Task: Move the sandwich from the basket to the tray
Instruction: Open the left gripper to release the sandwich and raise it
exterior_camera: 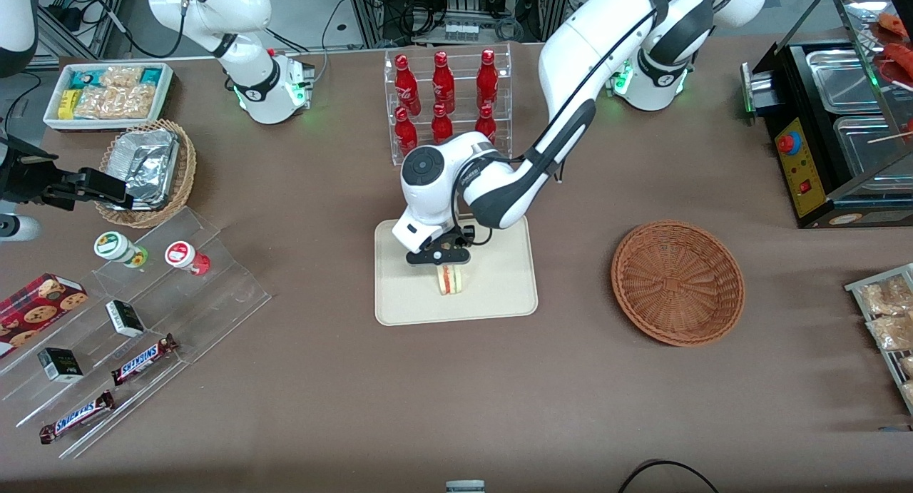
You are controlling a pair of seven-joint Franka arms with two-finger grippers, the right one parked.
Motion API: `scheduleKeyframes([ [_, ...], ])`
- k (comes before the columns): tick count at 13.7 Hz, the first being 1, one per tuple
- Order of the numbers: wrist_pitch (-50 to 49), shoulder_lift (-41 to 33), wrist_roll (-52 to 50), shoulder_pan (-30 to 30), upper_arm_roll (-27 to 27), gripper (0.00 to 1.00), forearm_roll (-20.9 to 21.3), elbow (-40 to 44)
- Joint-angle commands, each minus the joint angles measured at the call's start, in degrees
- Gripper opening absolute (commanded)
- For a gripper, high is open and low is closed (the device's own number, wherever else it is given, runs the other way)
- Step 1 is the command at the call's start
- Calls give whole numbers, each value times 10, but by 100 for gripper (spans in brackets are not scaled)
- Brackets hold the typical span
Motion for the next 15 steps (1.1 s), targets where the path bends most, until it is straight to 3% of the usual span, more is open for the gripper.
scheduleKeyframes([
  [1,-41,-58,-64,-2,9,100,8,-3],
  [4,-112,-124,-68,27,8,100,1,-4],
  [8,-209,-209,-51,104,5,100,-61,-10],
  [15,-339,-316,196,249,6,100,-136,-20],
])
